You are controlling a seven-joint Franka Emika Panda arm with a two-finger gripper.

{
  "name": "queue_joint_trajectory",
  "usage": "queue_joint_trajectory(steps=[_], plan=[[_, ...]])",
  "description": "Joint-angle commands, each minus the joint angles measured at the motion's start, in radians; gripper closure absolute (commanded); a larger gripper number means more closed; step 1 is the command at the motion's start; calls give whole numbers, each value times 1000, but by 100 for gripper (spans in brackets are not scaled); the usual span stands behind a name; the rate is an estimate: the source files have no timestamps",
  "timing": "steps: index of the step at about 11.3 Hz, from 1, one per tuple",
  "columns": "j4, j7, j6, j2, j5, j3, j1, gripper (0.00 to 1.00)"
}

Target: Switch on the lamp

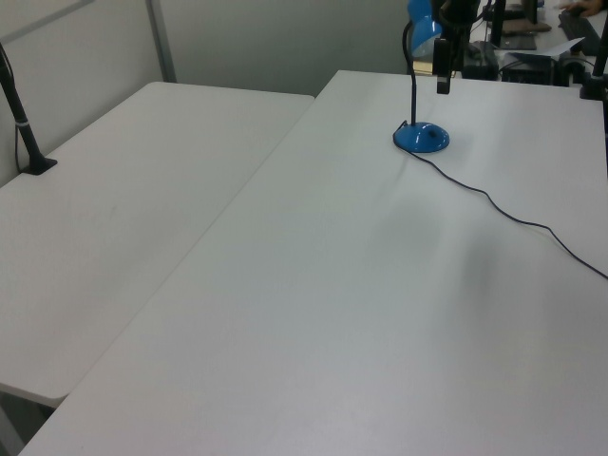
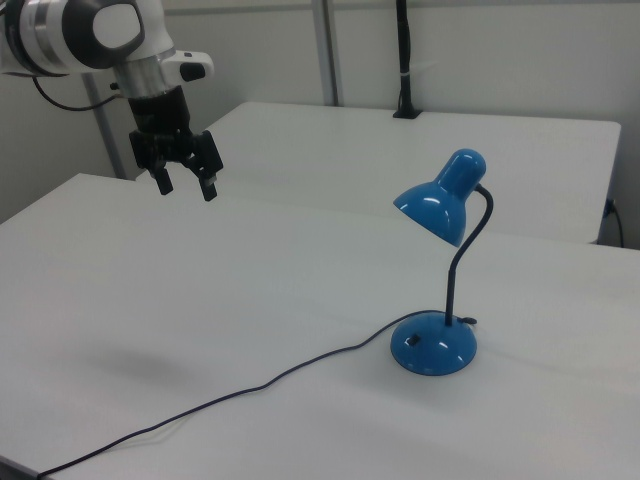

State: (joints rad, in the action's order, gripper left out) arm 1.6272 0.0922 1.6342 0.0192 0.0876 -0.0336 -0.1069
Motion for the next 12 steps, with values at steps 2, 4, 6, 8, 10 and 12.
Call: queue_joint_trajectory(steps=[2, 4, 6, 8, 10, 12], plan=[[5, 18, 3, -7, 8, -5, -10, 1], [5, -6, 3, -7, 8, -5, -10, 29], [3, -32, -10, -7, 3, -5, -7, 62], [3, -34, -10, -7, 1, -6, -7, 84], [3, -37, -10, -8, 0, -6, -7, 94], [3, -37, -10, -7, 0, -6, -5, 99]])
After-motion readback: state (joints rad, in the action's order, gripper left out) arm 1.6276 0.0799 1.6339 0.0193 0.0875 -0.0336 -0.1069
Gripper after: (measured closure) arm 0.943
